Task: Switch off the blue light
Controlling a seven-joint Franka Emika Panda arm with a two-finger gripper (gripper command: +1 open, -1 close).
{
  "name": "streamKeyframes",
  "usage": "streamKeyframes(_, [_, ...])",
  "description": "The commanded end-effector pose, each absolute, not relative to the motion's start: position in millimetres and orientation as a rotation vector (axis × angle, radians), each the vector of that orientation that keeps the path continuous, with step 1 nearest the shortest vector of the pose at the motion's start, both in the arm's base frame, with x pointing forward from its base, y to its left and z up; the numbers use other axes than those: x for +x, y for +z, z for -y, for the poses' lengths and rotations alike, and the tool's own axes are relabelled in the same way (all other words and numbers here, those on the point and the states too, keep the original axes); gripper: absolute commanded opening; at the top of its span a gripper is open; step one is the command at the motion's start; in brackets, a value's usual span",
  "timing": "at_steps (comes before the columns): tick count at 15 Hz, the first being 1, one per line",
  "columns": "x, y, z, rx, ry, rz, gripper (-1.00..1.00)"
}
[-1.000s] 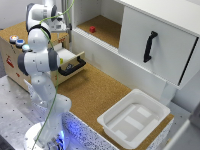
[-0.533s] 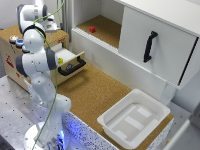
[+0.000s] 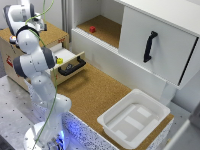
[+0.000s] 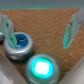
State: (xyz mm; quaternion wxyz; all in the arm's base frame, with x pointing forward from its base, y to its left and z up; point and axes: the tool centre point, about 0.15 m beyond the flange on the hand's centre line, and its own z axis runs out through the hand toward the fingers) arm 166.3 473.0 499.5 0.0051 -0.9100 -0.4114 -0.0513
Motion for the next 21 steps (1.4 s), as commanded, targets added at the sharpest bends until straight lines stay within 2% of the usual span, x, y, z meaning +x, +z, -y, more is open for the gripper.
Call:
streamKeyframes(1, [151.7,513.1,-541.1,-2.979,-0.033,1.349,-1.00])
streamKeyframes(14, [160.4,479.5,-542.7,-2.968,-0.055,1.282,-1.00])
streamKeyframes(18, [160.8,449.8,-551.7,-2.914,0.044,1.330,-1.00])
streamKeyframes(21, [152.8,451.3,-549.4,-2.924,0.025,1.324,-1.00])
